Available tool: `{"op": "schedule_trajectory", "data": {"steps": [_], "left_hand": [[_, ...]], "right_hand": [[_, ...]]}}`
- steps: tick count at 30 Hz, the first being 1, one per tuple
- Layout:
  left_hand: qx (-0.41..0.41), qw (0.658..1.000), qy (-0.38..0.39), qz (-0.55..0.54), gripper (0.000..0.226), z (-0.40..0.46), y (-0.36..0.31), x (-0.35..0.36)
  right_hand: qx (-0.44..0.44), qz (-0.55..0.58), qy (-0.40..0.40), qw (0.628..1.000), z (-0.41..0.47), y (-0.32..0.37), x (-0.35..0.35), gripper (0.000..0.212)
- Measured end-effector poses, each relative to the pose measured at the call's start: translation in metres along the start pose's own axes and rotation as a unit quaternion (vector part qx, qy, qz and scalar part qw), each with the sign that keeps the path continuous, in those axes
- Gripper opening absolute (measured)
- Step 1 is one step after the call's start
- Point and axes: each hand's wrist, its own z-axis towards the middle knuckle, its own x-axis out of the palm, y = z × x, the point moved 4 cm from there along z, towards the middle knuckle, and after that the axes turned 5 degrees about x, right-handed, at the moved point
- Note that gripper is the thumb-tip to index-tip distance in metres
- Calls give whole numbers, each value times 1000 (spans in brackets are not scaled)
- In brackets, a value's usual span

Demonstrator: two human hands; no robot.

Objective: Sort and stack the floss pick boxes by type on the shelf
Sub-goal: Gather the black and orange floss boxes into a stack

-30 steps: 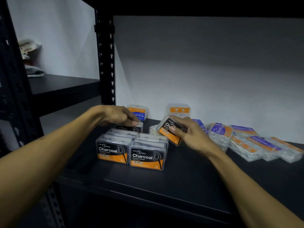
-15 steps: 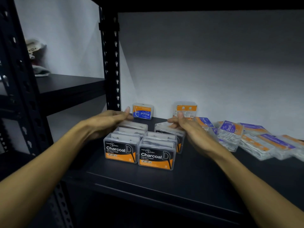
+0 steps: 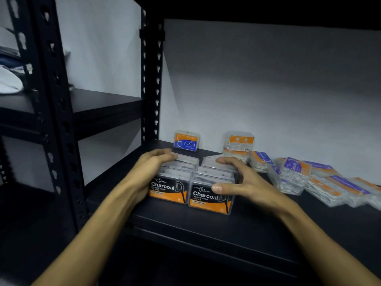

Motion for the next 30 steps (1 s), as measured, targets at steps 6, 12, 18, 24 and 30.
{"op": "schedule_trajectory", "data": {"steps": [6, 12, 18, 24, 30], "left_hand": [[-15, 999, 7, -29, 30, 3, 3, -1], [-38, 998, 18, -56, 32, 3, 3, 2], [-38, 998, 16, -41, 33, -1, 3, -2], [-61, 996, 41, -54, 35, -9, -1, -1], [-48, 998, 33, -35, 36, -12, -2, -2]], "right_hand": [[3, 29, -18, 999, 0, 4, 5, 91], [1, 36, -39, 999, -12, 14, 25, 93], [13, 67, -41, 997, -15, 16, 27, 94], [27, 40, -44, 998, -17, 21, 21, 88], [49, 58, -33, 997, -19, 25, 21, 91]]}}
